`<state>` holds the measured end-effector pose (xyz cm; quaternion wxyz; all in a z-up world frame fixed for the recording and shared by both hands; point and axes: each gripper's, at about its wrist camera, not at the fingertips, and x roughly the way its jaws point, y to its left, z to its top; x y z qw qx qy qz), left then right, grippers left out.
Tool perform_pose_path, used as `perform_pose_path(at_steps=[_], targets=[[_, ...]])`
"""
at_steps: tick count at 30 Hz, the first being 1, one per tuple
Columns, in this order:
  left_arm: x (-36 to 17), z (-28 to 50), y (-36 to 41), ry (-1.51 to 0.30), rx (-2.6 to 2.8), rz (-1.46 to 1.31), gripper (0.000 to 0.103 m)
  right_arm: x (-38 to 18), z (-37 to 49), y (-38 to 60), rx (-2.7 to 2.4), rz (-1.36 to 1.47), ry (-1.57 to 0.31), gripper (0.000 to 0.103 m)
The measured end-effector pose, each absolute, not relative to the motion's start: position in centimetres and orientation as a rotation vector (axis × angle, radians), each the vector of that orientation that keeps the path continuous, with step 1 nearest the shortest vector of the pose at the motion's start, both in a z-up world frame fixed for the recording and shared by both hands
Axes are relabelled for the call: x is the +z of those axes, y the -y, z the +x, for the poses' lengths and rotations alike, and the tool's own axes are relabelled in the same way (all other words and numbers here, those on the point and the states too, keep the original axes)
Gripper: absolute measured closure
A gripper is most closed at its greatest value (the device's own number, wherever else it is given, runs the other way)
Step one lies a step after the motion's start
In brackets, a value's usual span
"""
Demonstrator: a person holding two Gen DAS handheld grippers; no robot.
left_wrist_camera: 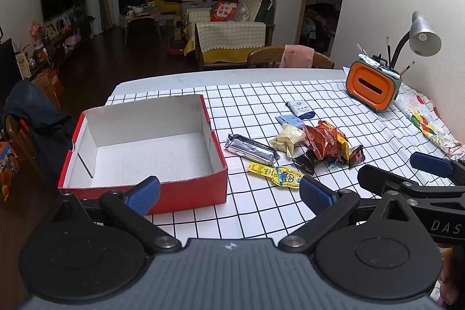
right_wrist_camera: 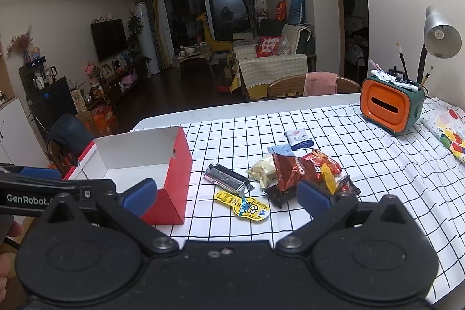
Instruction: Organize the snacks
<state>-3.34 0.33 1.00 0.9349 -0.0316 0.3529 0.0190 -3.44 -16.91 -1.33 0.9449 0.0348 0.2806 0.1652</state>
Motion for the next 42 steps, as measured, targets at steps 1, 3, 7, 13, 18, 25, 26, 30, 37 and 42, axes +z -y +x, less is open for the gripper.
perform_pose_path(at_steps=[1,3,7,13,18,25,26,30,37,42], targets=[[1.0,-3.4,-0.4,-0.720,0.037,-0.065,0.000,-1.3,-3.5,16.9,0.337,0.071,-0.571,0.000],[1.0,-3.4,-0.3,-0.717,0.037,-0.064,0.000,-1.3,-3.5,17.0,0.336,0.069,-0.567,0.000],[1.0,-3.0,0.2,-0.719,0.038,-0.062,0.000,-1.3,-3.3,17.4,0.338,0.070,-0.563,0.000],[1.1,-2.2,1.2,-0.716,0.040,-0.060,0.000,-1.2,-2.8,18.3,0.341,0.071,-0.556,0.000],[1.0,-1.0,2.2,-0.726,0.043,-0.060,0.000,-1.4,-1.9,19.0,0.346,0.067,-0.562,0.001],[0.3,1.2,3.7,-0.749,0.046,-0.062,0.000,-1.8,0.4,21.0,0.354,0.074,-0.575,0.002],[0.2,1.6,4.0,-0.754,0.049,-0.060,0.000,-2.0,0.8,21.3,0.353,0.077,-0.579,0.002],[-0.5,3.4,5.1,-0.783,0.052,-0.056,0.000,-2.8,2.7,23.0,0.340,0.081,-0.604,0.005],[-2.4,6.6,7.0,-0.863,0.055,-0.052,0.000,-6.0,5.9,26.5,0.304,0.036,-0.669,0.006],[-3.7,8.4,8.2,-0.915,0.052,-0.049,0.000,-8.2,8.1,28.3,0.310,0.013,-0.718,0.009]])
